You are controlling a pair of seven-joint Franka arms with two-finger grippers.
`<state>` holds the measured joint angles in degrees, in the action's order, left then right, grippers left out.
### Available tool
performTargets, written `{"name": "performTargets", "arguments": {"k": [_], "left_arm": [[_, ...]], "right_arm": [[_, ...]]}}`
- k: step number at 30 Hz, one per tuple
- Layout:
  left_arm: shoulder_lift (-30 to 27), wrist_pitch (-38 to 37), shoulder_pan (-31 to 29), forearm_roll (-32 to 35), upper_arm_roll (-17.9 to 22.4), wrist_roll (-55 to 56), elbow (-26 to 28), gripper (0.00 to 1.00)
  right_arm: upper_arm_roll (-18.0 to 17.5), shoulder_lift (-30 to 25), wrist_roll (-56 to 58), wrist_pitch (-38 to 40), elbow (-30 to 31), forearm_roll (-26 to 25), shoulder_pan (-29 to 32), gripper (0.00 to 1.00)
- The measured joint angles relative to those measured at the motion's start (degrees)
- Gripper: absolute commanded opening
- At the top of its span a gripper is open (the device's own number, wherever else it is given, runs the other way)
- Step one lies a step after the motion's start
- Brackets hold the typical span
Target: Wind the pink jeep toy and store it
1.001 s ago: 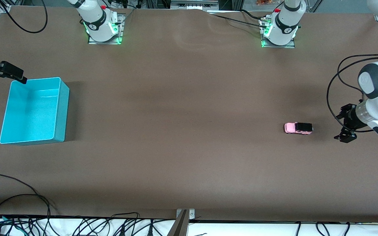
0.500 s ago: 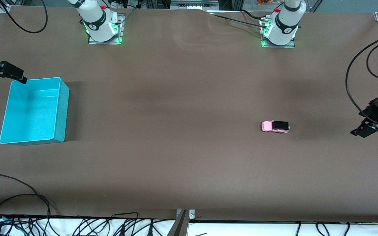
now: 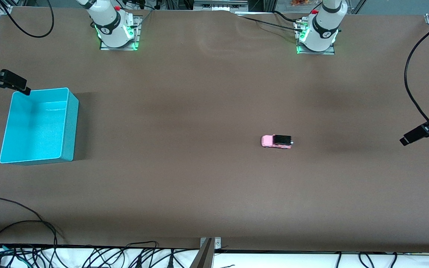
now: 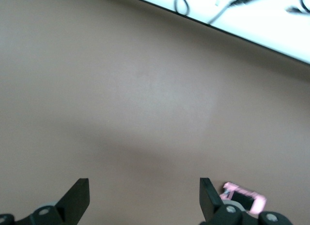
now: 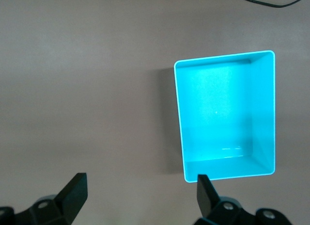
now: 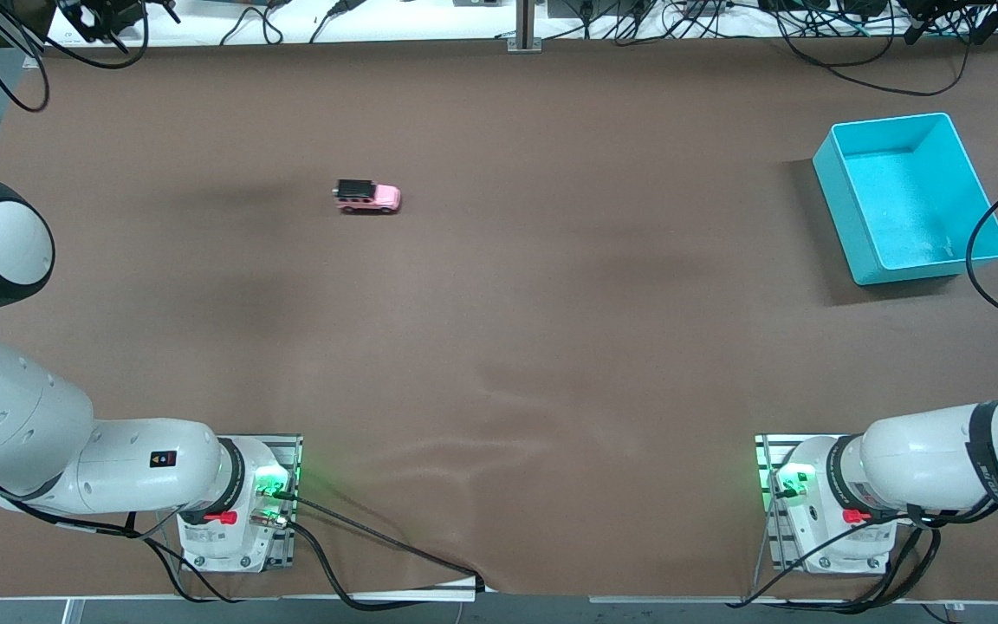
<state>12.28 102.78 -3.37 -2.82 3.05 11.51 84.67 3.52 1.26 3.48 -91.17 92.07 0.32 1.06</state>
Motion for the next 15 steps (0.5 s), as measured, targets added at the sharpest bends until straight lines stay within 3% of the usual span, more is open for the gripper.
{"name": "performTargets", "arguments": {"k": [8,15], "left_arm": [[-0.39,-5.94,0.01,0.0,-1.0,-12.41,-5.15,1.0],[-2.69,-8.64,0.03,0.0,-4.03,-14.11,-5.87,1.0]], "right_arm": [[0.0,0.0,0.0,0.0,0.0,0.0,0.0,1.0],[0.0,0.0,0.0,0.0,0.0,0.0,0.0,1.0]]}}
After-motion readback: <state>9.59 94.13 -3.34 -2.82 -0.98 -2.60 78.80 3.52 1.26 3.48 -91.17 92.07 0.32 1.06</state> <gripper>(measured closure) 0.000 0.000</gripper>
